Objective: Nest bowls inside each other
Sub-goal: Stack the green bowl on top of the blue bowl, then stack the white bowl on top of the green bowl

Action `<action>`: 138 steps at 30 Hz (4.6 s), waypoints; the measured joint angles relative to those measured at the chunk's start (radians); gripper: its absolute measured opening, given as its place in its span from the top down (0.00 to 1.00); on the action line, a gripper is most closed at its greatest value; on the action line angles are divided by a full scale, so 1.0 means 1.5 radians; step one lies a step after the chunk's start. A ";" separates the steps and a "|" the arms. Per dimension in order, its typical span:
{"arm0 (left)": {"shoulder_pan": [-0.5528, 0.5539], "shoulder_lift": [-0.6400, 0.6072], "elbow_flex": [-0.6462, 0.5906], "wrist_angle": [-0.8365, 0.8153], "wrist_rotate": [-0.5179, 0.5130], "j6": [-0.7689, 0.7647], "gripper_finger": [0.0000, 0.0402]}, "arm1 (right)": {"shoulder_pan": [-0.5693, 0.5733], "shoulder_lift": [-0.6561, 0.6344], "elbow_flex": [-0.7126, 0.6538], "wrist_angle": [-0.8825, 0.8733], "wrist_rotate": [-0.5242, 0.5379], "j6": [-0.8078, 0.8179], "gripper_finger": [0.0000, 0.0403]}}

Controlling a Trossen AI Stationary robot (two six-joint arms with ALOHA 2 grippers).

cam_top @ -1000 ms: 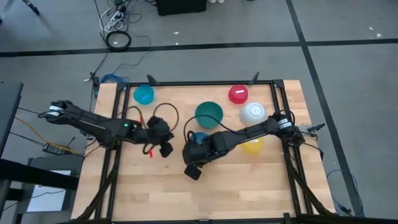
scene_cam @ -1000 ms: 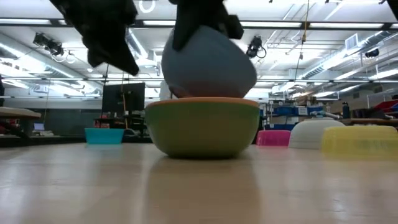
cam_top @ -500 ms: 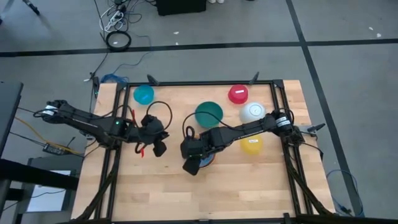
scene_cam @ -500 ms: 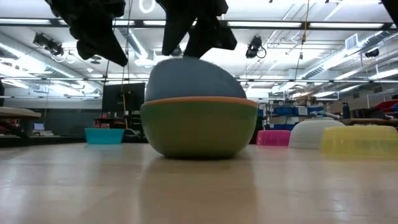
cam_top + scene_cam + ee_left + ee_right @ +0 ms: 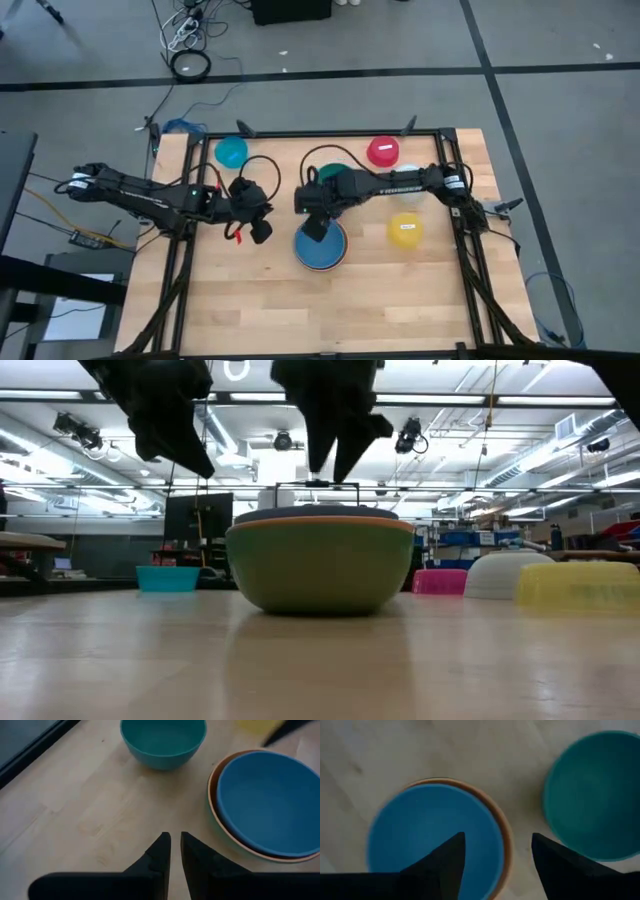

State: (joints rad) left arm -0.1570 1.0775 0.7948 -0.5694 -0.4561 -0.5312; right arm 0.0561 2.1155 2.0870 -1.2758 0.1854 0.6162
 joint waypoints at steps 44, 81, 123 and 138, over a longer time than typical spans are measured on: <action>0.000 -0.172 0.001 -0.059 0.015 0.002 0.87 | -0.087 0.005 -0.042 0.022 -0.112 -0.087 1.00; 0.000 -0.171 0.000 -0.070 0.003 -0.002 0.87 | 0.061 0.055 0.182 -0.174 0.026 0.025 0.42; 0.275 0.247 0.101 0.422 0.318 0.143 0.79 | -0.195 -0.557 -0.680 -0.071 0.011 0.416 0.66; 0.327 0.425 0.293 0.386 0.353 0.159 0.79 | -0.392 -0.537 -0.700 -0.057 0.034 0.406 1.00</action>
State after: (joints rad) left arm 0.3341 1.7149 1.2337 0.0096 0.0738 -0.2924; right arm -0.5317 1.3101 1.0363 -1.3607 0.2366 1.2253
